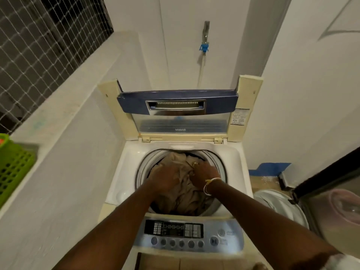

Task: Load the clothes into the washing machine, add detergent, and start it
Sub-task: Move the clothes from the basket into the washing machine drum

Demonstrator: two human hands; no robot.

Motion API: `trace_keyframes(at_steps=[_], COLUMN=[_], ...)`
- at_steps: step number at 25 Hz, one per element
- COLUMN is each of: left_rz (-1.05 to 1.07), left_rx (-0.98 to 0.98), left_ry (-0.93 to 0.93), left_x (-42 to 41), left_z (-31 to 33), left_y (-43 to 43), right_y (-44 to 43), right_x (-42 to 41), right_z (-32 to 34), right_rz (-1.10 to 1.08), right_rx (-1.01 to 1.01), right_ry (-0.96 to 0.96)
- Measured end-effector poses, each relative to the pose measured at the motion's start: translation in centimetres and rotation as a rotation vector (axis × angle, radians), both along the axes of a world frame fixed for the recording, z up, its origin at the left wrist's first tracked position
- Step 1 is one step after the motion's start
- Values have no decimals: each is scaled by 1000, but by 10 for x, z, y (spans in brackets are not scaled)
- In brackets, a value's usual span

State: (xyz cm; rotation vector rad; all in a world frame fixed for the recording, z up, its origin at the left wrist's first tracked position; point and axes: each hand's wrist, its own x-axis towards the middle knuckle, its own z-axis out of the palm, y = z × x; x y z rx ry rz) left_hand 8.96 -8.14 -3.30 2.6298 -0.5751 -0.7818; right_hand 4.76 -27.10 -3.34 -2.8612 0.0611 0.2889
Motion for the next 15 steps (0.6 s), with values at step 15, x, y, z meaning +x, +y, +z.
trace_keyframes(at_steps=[15], left_rz=[-205], left_rx=[-326], left_ry=[-578], left_x=[-163], left_z=[34], left_y=[-119], right_y=[-67], right_x=[-179], right_z=[28], right_rz=[-425], right_rx=[128], right_ry=[-374])
